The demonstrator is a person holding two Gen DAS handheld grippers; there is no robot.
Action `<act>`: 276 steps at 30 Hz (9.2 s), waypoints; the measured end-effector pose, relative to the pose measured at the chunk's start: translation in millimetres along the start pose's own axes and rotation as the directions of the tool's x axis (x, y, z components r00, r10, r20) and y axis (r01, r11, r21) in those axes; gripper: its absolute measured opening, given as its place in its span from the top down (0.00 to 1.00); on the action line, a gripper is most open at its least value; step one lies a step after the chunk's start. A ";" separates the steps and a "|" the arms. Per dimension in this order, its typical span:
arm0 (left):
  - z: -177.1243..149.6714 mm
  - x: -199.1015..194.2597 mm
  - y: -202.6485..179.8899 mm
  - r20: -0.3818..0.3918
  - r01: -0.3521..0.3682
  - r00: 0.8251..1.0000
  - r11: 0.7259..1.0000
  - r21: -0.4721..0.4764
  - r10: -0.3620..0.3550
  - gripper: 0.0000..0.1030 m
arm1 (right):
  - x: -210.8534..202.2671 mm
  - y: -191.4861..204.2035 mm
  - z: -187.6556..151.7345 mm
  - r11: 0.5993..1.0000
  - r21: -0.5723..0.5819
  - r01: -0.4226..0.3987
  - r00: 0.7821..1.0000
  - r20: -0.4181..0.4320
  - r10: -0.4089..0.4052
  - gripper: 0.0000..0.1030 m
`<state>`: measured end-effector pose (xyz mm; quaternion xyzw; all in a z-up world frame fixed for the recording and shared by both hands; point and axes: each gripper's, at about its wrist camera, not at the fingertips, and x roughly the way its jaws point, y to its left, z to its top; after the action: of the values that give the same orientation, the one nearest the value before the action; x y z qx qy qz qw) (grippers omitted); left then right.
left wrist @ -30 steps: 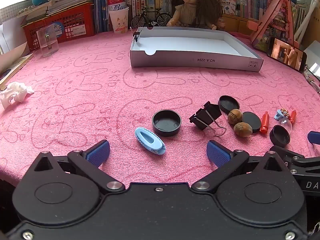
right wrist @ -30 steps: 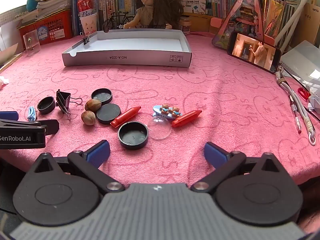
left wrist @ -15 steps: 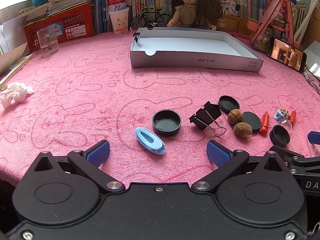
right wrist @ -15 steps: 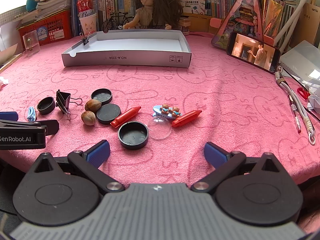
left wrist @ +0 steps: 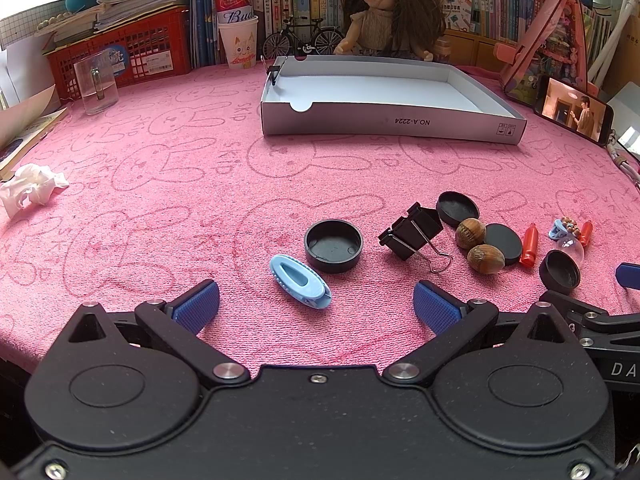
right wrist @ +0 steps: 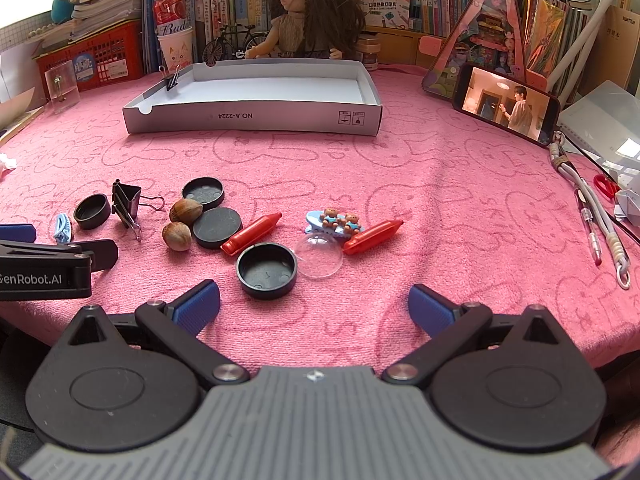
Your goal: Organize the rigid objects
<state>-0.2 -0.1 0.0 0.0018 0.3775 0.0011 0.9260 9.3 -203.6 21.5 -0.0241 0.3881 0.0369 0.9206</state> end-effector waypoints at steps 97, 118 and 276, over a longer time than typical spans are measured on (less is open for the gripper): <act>11.0 -24.4 11.0 0.196 0.060 0.978 0.998 0.034 -0.065 0.84 | -16.3 6.2 2.9 0.993 -0.075 -0.088 0.964 0.243 0.104 0.65; 85.3 9.7 21.6 0.192 0.142 0.972 0.990 -0.014 -0.137 0.85 | 15.5 -32.6 62.0 0.991 0.085 -0.099 0.966 0.248 0.076 0.65; -6.5 7.0 20.6 0.212 0.156 0.959 0.976 0.155 -0.187 0.65 | 2.9 -22.8 -18.1 0.996 -0.006 -0.094 0.966 0.240 0.093 0.56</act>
<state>0.2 20.6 -9.4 0.0326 0.2681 -0.1053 0.9571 0.5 -227.6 7.1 0.0014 0.2747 0.0817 0.9580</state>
